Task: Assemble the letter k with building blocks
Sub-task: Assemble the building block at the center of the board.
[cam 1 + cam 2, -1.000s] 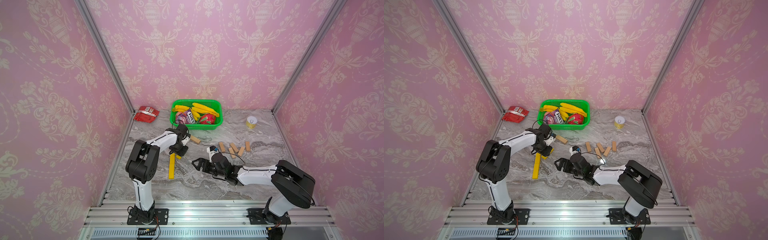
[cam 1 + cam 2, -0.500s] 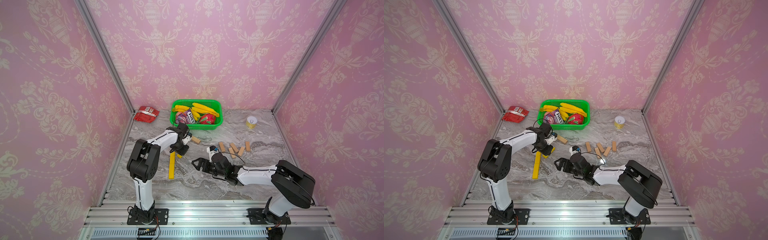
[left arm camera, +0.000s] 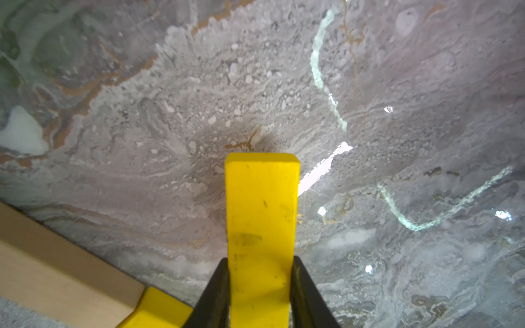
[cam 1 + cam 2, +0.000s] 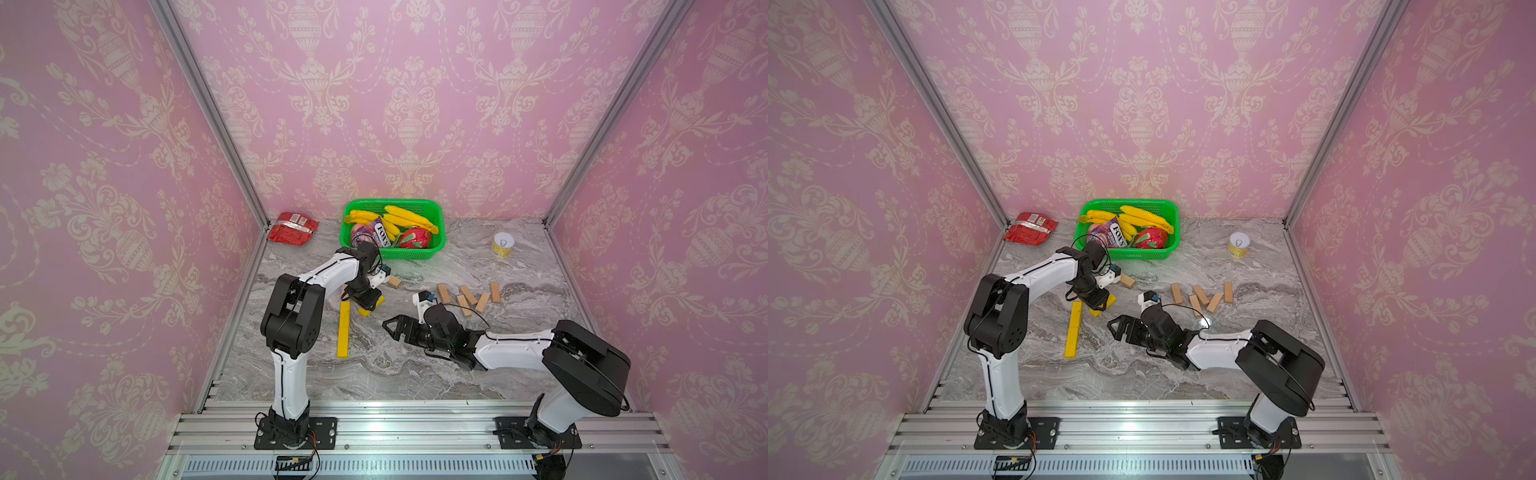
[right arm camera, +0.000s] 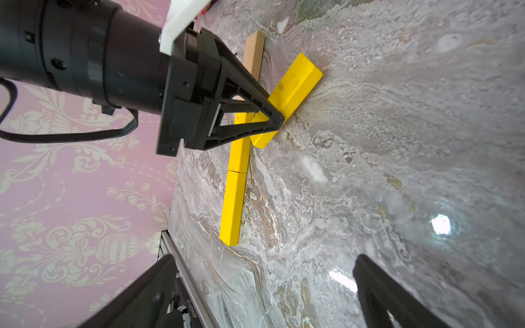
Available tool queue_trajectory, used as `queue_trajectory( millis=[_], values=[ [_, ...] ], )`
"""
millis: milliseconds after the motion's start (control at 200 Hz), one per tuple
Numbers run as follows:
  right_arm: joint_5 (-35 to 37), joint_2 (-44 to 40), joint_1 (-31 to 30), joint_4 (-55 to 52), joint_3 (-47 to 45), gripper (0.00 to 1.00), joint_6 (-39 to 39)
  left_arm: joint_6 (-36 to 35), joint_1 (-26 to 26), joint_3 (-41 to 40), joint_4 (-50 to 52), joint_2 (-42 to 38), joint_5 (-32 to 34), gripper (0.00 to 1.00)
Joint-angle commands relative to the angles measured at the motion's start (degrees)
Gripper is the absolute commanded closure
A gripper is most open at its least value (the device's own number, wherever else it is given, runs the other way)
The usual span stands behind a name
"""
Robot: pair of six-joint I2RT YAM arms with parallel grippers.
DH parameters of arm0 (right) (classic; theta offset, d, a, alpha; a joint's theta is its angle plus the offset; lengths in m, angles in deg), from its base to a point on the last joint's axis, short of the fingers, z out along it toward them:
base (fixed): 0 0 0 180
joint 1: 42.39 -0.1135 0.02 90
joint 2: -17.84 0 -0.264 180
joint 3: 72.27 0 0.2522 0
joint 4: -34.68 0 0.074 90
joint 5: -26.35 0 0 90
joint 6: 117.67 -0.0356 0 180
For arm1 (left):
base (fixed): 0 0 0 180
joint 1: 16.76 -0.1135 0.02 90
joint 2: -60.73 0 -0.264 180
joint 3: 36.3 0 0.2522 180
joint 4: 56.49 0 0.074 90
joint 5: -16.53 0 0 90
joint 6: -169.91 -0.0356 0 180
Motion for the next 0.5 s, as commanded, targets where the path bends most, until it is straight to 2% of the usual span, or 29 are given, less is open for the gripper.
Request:
queue_trajectory(
  millis=[0, 95, 495],
  values=[
    [-0.6, 1.2, 0.3, 1.2, 0.9, 0.0, -0.1, -4.8, 0.1, -1.3, 1.0, -2.3, 1.6, 0.82],
    [-0.7, 1.5, 0.5, 1.3, 1.0, 0.0, -0.1, -4.9, 0.1, -2.5, -0.2, -3.5, 3.4, 0.82],
    [-0.7, 0.6, 0.5, 1.3, 0.2, 0.0, -0.5, -5.3, 0.1, -4.8, -2.1, -3.8, 4.1, 0.82]
  ],
)
